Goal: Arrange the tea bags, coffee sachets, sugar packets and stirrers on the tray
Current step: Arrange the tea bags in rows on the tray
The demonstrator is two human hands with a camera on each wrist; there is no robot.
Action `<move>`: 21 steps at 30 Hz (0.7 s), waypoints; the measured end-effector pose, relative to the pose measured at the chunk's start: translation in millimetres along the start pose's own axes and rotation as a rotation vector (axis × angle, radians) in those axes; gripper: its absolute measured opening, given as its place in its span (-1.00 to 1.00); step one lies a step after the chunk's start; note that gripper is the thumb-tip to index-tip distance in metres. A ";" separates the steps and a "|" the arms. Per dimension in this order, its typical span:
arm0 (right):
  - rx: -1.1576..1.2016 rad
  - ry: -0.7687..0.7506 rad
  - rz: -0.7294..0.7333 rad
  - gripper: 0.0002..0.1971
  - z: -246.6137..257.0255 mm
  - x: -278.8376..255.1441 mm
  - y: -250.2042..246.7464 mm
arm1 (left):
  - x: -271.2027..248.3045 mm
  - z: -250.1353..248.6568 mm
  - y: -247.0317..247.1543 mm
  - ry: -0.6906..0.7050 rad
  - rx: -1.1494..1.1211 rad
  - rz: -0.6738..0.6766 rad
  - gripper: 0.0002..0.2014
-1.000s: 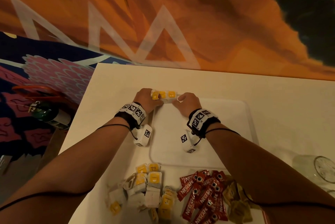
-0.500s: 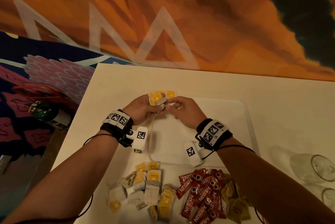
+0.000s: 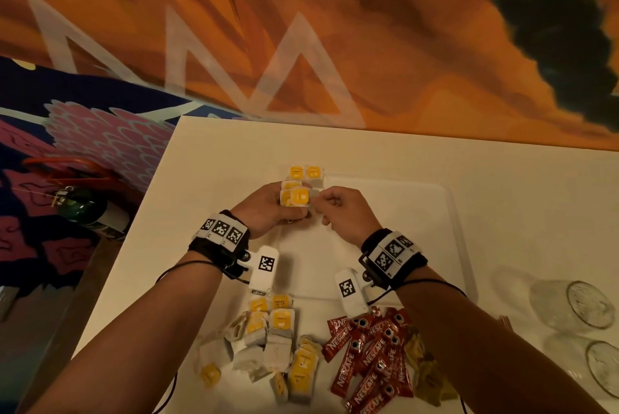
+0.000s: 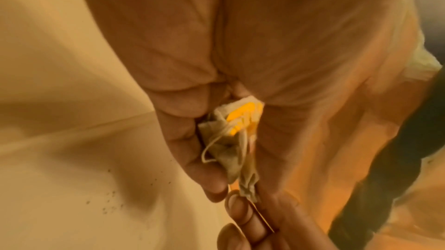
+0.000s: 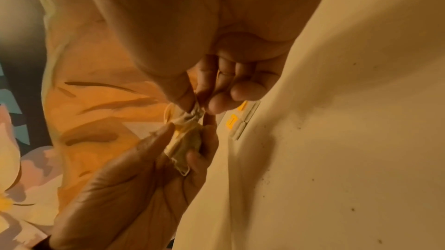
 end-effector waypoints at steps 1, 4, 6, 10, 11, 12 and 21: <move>0.013 0.012 -0.029 -0.86 -2.4 -0.3 -3.9 | 0.1 -1.1 -0.1 0.005 0.009 -0.025 -0.69; 0.037 0.041 -0.091 -0.85 -8.7 -2.1 -11.4 | 0.2 -7.3 -0.4 0.038 0.028 -0.117 -0.87; 0.044 0.034 -0.100 -0.87 -8.6 -4.9 -12.2 | 1.5 -9.9 -3.0 0.058 0.073 -0.171 -0.90; 0.001 0.014 -0.091 -0.87 -12.4 -9.0 -10.0 | 4.8 -14.9 -10.4 0.106 0.196 -0.253 -0.78; -0.020 0.010 -0.090 -0.87 -14.5 -9.6 -9.7 | 5.3 -16.9 -12.1 0.118 0.226 -0.269 -0.79; -0.042 0.005 -0.094 -0.85 -16.8 -9.6 -10.4 | 5.9 -19.6 -13.0 0.127 0.263 -0.280 -0.80; -0.271 -0.182 -0.008 -0.76 5.4 -6.8 -7.7 | 14.1 -36.5 -5.1 0.200 0.560 -0.163 -0.91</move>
Point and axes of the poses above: each hand's wrist, its own x-axis towards the middle knuckle, its own y-axis out of the palm, z = x × y, the point moved 9 cm from there along x, towards the middle knuckle, and after that the axes turned 2 degrees about -y, right-handed, at the moved point
